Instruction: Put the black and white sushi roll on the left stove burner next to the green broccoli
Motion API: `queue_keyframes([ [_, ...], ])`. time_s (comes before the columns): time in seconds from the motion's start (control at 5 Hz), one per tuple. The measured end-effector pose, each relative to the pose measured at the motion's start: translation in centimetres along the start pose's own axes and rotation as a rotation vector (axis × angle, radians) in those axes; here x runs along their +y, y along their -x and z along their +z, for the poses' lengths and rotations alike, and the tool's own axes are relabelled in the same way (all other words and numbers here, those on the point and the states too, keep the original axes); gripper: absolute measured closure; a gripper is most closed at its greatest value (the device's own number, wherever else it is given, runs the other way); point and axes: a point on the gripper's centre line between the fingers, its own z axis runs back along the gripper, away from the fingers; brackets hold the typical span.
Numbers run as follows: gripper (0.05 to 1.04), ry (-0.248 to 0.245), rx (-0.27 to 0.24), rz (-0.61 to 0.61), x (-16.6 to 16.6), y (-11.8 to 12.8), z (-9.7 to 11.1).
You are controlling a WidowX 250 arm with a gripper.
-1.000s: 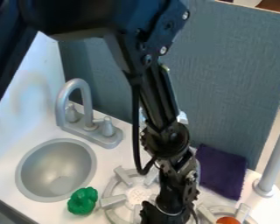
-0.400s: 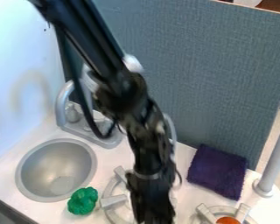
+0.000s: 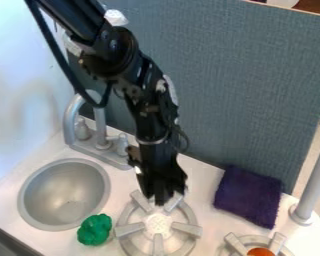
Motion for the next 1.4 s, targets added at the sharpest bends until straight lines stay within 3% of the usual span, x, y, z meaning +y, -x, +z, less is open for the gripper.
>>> queue_keyframes([
  [0.4,0.731,-0.094,0.174,0.059,2.9,-0.3,-4.5],
  [0.6,0.732,-0.114,0.214,0.053,2.9,0.4,-5.7],
  [0.8,0.732,-0.098,0.254,0.018,1.8,1.1,-6.9],
  [1.0,0.732,-0.067,0.282,0.002,1.2,1.1,-7.7],
  [1.4,0.695,-0.086,0.312,0.047,0.9,0.0,-8.9],
])
